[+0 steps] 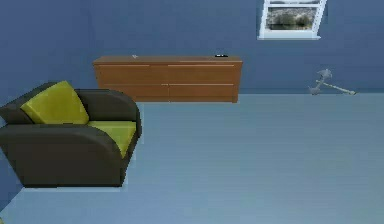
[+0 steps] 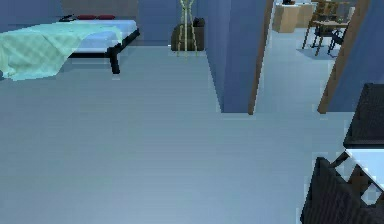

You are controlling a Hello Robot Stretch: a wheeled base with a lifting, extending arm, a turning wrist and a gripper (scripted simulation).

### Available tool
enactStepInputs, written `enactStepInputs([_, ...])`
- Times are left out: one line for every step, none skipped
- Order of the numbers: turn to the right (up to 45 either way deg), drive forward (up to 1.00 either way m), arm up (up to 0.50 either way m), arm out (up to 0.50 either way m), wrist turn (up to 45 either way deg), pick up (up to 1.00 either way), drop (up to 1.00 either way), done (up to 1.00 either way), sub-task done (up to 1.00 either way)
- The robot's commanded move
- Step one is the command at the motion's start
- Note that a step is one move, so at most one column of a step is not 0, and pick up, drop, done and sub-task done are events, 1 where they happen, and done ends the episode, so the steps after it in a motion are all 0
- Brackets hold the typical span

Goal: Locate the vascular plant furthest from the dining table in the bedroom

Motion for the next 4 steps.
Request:
enactStepInputs([0.0, 0.05, 0.00, 0.00, 0.0, 0.00, 0.00, 0.00, 0.00])
enactStepInputs([0.0, 1.00, 0.00, 0.00, 0.0, 0.00, 0.00, 0.00, 0.00])
enactStepInputs([-3.0, 0.00, 0.00, 0.00, 0.0, 0.00, 0.00, 0.00, 0.00])
enactStepInputs([0.0, 1.00, 0.00, 0.00, 0.0, 0.00, 0.00, 0.00, 0.00])
